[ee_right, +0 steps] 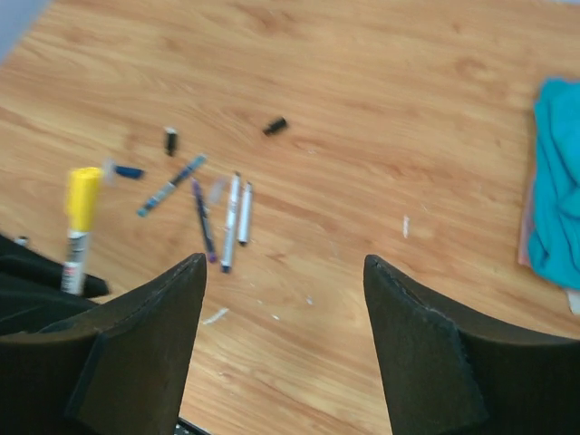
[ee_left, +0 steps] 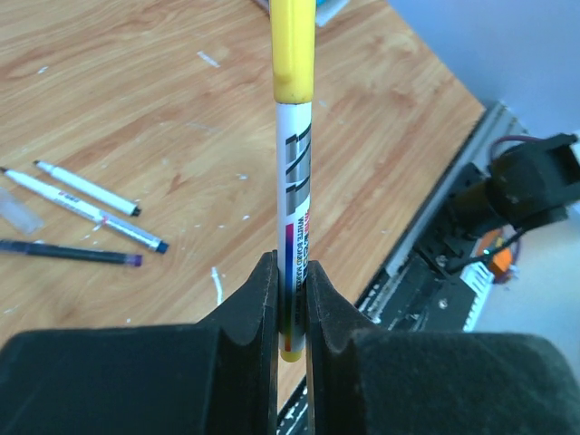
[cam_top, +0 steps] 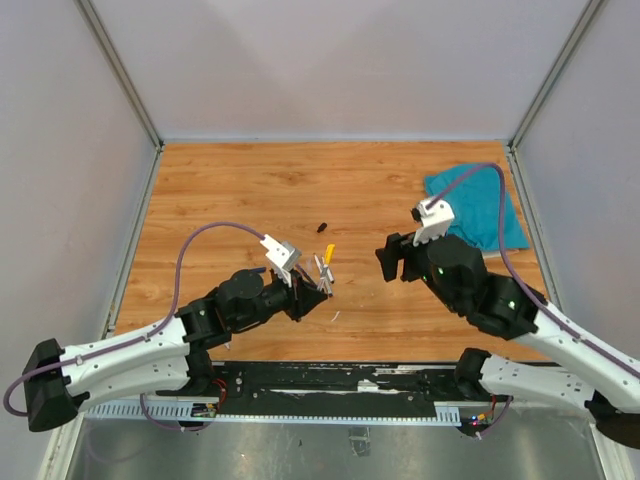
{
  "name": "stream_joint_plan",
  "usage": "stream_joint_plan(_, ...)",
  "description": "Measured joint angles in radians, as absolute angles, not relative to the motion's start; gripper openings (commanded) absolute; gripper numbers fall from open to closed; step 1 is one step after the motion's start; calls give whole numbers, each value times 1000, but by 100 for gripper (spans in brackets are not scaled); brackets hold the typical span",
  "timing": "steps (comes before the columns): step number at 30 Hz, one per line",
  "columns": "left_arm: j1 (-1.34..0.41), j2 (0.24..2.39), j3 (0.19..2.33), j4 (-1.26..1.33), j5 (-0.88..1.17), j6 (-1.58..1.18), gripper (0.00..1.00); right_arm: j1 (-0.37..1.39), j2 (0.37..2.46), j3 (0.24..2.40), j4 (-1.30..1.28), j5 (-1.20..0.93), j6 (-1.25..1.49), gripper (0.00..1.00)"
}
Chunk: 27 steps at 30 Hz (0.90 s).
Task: Insert the pens into the pen caps
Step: Place the pen at the center of the board.
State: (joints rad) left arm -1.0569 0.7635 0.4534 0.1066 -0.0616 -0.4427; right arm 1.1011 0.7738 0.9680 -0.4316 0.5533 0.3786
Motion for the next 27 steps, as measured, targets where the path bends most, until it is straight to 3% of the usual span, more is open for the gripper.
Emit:
stream_joint_plan(7, -1057, 918, 616, -39, -230, -454, 0, 619, 823, 846, -522, 136, 404, 72)
stream_joint_plan(10, -1042, 990, 685, -73, -287, -455, 1, 500, 785, 764, -514, -14, 433, 73)
stream_joint_plan(20, -838, 1245, 861, -190, -316, -441, 0, 483, 625, 673, -518, -164, 454, 80)
stream_joint_plan(27, -587, 1371, 914, -255, -254, -391, 1, 483, 564, 633, -547, -199, 468, 81)
